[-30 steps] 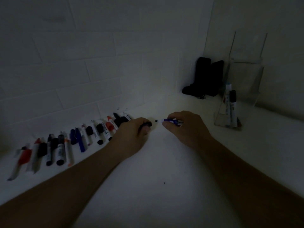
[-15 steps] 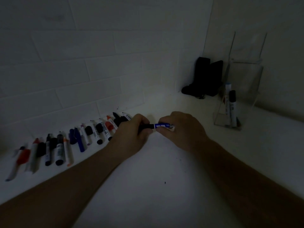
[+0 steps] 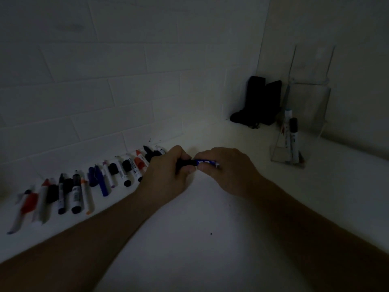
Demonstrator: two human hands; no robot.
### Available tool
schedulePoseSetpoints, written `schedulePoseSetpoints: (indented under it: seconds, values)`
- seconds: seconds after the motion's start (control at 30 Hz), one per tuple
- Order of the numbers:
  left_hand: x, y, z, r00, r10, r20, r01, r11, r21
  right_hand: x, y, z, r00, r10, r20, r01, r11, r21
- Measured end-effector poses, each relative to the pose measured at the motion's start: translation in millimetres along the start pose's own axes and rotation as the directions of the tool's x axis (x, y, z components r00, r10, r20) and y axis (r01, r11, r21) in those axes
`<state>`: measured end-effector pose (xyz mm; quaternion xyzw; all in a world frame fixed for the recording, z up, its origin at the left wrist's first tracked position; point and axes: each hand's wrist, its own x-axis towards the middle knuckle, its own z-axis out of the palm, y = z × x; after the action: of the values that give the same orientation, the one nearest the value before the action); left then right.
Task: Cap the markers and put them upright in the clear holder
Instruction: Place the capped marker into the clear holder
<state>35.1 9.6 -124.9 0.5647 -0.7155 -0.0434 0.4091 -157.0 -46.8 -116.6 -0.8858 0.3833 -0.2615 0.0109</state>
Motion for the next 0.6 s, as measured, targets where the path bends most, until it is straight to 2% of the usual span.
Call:
schedulePoseSetpoints:
  seconds: [0.07, 0.17, 0.2, 0.23, 0.27, 0.3, 0.37, 0.4, 0.43, 0.5, 0.53, 0.6]
  values:
    - [0.1, -1.8, 3.1, 0.998, 0.001, 0.069, -0.001, 1.000, 0.008, -3.7, 1.1, -1.8, 0.998, -0.025, 0.059, 0.037, 0.979, -0.198]
    - [-1.3, -2.8, 6.2, 0.990, 0.027, 0.137, -0.030, 0.999, 0.024, -5.4, 5.2, -10.9, 0.988, 0.023, 0.150, 0.015, 0.969, -0.246]
    - [-2.0, -2.7, 6.4, 0.988, 0.050, 0.146, -0.054, 0.998, 0.027, -4.5, 8.5, -16.7, 0.992, 0.030, 0.119, -0.001, 0.971, -0.240]
    - [-2.6, -3.1, 6.4, 0.985, 0.069, 0.156, -0.074, 0.997, 0.027, -3.0, 13.0, -24.0, 0.999, 0.027, 0.027, -0.021, 0.977, -0.211]
    - [-3.2, -4.0, 6.4, 0.983, 0.087, 0.164, -0.092, 0.996, 0.022, -1.1, 16.5, -33.8, 0.992, 0.038, -0.124, -0.053, 0.991, -0.122]
    - [-3.4, -4.8, 6.8, 0.978, 0.109, 0.176, -0.115, 0.993, 0.025, 0.8, 19.4, -46.9, 0.952, 0.090, -0.294, -0.086, 0.996, 0.026]
    - [-4.2, -5.9, 7.8, 0.957, 0.194, 0.216, -0.210, 0.976, 0.055, 2.0, 23.6, -80.2, 0.799, 0.269, -0.538, -0.125, 0.949, 0.290]
    - [-4.7, -6.1, 8.8, 0.938, 0.246, 0.243, -0.271, 0.960, 0.075, 1.3, 26.7, -98.3, 0.717, 0.330, -0.614, -0.141, 0.931, 0.336]
    - [-5.4, -6.0, 10.3, 0.919, 0.289, 0.268, -0.322, 0.943, 0.086, -1.1, 32.0, -116.1, 0.657, 0.344, -0.670, -0.159, 0.933, 0.324]
    - [-6.5, -3.6, 11.3, 0.893, 0.342, 0.294, -0.382, 0.920, 0.090, -10.0, 46.8, -146.4, 0.611, 0.297, -0.734, -0.186, 0.955, 0.232]
    - [-7.0, -2.6, 11.4, 0.888, 0.353, 0.296, -0.394, 0.914, 0.092, -14.2, 56.0, -158.2, 0.612, 0.272, -0.742, -0.209, 0.961, 0.180]
    - [-7.5, -2.0, 11.4, 0.889, 0.353, 0.291, -0.393, 0.915, 0.092, -20.8, 77.3, -172.9, 0.660, 0.276, -0.699, -0.314, 0.946, 0.078]
